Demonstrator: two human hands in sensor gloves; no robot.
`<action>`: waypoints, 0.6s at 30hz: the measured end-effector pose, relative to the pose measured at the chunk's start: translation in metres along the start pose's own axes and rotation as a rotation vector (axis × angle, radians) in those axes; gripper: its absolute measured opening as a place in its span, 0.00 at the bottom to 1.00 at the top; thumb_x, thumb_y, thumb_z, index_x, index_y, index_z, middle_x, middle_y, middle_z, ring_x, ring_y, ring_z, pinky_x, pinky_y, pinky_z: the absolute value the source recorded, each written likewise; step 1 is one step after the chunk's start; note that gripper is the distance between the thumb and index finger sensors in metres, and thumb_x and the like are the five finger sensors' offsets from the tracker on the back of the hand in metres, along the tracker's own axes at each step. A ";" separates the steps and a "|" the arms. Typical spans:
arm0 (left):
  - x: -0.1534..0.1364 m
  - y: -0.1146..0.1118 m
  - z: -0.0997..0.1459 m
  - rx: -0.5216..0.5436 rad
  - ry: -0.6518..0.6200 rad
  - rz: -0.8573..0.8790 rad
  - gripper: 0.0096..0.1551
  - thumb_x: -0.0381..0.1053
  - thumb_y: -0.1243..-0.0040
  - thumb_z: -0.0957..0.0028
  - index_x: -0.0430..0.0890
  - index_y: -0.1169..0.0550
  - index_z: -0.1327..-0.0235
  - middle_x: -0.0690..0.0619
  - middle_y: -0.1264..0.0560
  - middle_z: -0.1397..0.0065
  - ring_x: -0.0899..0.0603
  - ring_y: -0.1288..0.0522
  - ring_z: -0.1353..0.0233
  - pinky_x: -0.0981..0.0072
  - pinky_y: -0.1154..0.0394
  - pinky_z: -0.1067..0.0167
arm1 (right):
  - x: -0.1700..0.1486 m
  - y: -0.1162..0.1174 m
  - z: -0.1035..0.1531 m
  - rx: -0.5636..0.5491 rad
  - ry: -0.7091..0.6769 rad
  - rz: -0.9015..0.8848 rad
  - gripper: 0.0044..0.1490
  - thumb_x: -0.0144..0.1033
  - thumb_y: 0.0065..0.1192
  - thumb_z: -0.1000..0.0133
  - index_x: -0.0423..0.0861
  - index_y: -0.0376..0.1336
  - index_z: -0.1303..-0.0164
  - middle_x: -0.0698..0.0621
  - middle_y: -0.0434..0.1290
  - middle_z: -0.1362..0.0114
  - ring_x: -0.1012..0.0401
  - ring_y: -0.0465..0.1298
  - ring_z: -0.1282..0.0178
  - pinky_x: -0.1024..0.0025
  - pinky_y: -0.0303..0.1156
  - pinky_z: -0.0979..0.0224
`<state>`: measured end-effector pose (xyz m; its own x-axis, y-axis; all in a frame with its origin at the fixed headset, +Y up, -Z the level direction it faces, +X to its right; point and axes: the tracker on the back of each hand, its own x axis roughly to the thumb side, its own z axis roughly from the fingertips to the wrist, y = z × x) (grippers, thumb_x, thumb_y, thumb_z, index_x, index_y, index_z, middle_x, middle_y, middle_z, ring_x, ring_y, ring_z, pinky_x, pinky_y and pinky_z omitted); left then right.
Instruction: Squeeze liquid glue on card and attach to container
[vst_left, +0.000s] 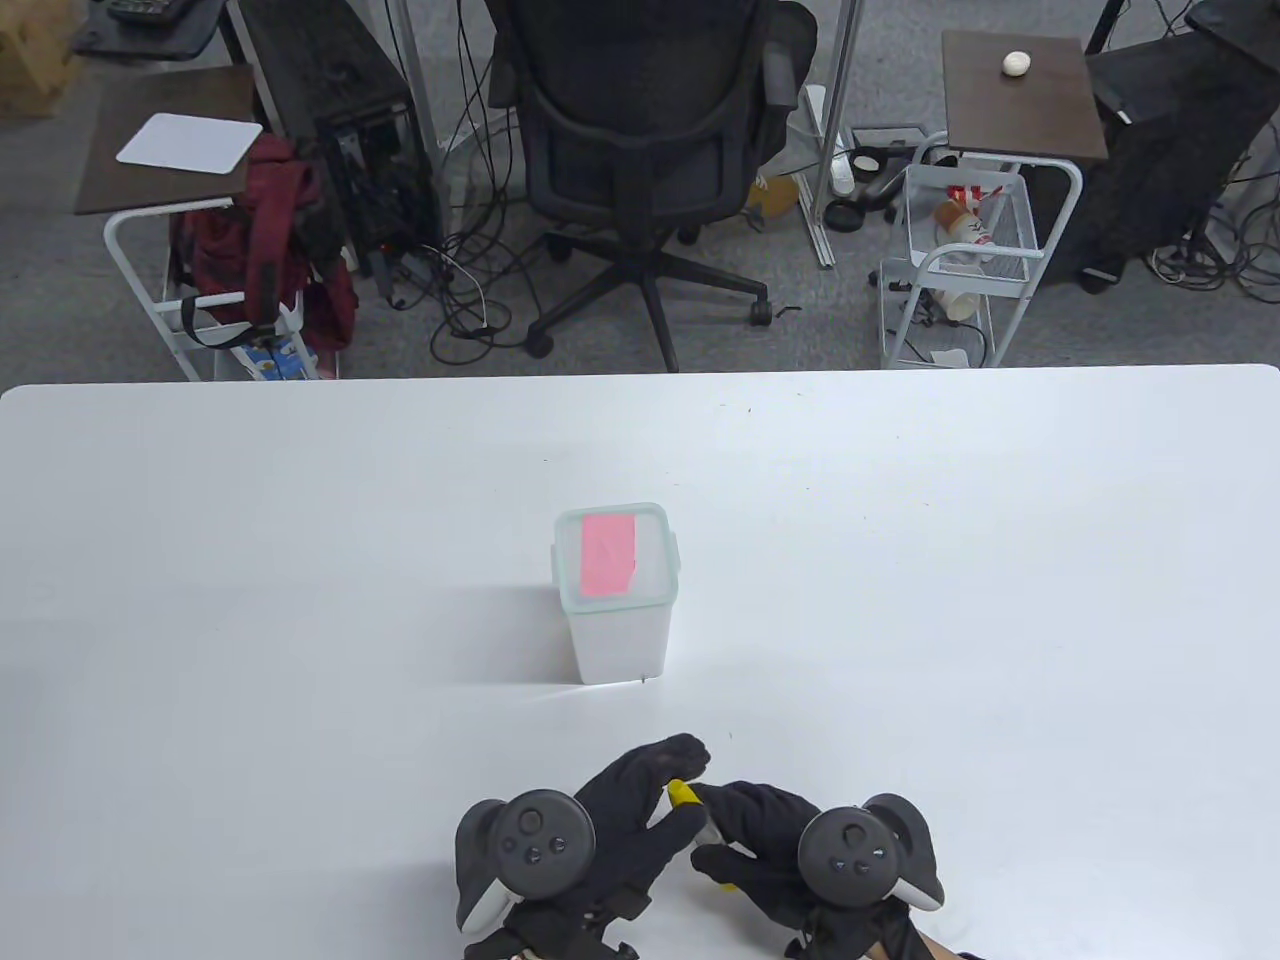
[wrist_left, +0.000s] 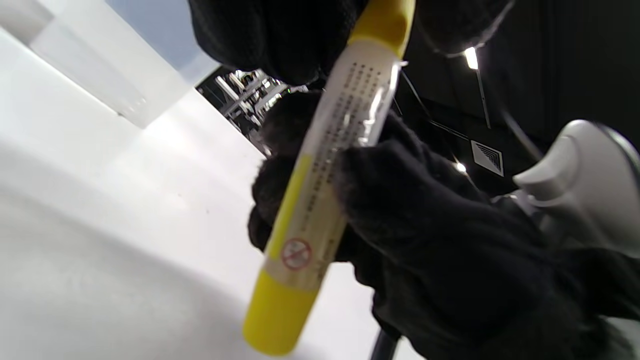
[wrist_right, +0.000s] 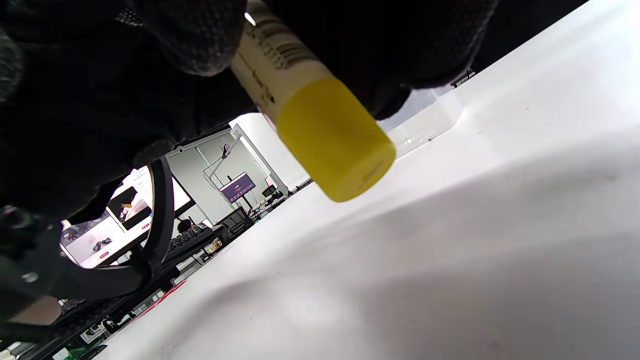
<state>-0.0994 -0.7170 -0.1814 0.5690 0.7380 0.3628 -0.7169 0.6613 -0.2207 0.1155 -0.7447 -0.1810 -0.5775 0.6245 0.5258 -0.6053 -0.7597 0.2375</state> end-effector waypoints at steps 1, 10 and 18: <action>0.000 0.001 0.001 0.019 0.008 -0.007 0.38 0.67 0.49 0.42 0.56 0.39 0.21 0.60 0.31 0.22 0.47 0.28 0.21 0.57 0.28 0.26 | 0.000 0.000 0.000 -0.001 -0.002 0.010 0.36 0.51 0.55 0.42 0.47 0.60 0.26 0.50 0.72 0.32 0.52 0.76 0.37 0.59 0.74 0.33; 0.000 0.007 0.002 0.042 -0.008 0.004 0.26 0.61 0.46 0.42 0.60 0.31 0.31 0.63 0.24 0.30 0.50 0.22 0.27 0.59 0.25 0.29 | 0.000 0.001 0.000 -0.004 0.000 0.013 0.36 0.51 0.55 0.43 0.46 0.60 0.27 0.50 0.72 0.32 0.52 0.76 0.37 0.59 0.74 0.33; 0.000 0.001 0.002 0.001 -0.017 0.000 0.30 0.59 0.51 0.39 0.58 0.37 0.23 0.61 0.29 0.22 0.48 0.27 0.21 0.57 0.27 0.27 | 0.000 0.002 -0.001 -0.002 0.011 -0.011 0.36 0.51 0.55 0.43 0.46 0.60 0.26 0.50 0.71 0.32 0.52 0.76 0.37 0.59 0.74 0.33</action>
<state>-0.1007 -0.7167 -0.1799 0.5622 0.7357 0.3779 -0.7174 0.6611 -0.2198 0.1135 -0.7464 -0.1817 -0.5770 0.6347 0.5141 -0.6127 -0.7526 0.2415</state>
